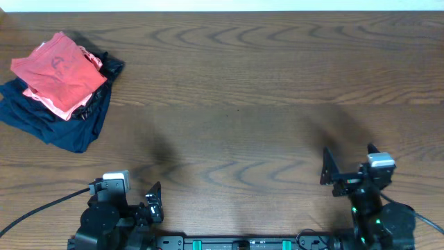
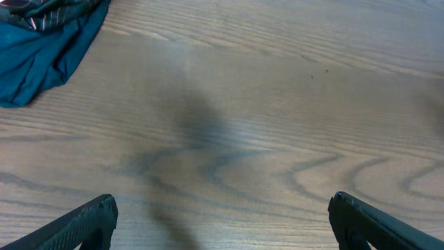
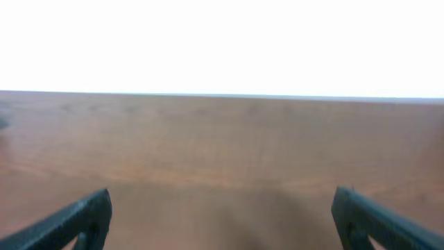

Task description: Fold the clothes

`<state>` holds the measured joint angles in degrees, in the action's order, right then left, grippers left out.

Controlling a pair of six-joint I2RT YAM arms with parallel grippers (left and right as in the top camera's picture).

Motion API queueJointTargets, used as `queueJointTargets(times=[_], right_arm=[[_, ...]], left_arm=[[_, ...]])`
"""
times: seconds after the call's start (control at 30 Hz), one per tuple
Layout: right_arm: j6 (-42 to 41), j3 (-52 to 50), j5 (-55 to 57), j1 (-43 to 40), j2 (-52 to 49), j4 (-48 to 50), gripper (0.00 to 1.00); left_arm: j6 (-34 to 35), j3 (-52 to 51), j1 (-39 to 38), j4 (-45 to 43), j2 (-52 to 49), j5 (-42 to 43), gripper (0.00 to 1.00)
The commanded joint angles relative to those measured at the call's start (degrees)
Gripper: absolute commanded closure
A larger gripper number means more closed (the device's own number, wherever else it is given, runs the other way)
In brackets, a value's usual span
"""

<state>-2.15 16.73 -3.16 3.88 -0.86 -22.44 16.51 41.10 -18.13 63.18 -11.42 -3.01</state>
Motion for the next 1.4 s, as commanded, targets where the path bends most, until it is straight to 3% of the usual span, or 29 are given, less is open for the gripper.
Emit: queueJointTargets(times=[0.0,0.17,0.27,1.37], right_arm=[[6.84,-7.06,-0.92,0.55,0.57,8.09,0.01],[11.80,-16.72,-0.92,0.55,0.59,23.50,0.01],[16.04,-16.41,-0.94,0.55,0.59,21.55,0.01],[15.96,-16.41,-0.76,0.55,0.48,18.51,0.01]], left_arm=[[0.09,-0.11,-0.22,0.24,0.22,-0.50,0.02],[0.09,-0.11,-0.22,0.24,0.22,-0.50,0.02],[0.09,-0.11,-0.22,0.24,0.22,-0.50,0.02],[-0.22,-0.13,0.59,1.31,0.28,-0.55,0.02]])
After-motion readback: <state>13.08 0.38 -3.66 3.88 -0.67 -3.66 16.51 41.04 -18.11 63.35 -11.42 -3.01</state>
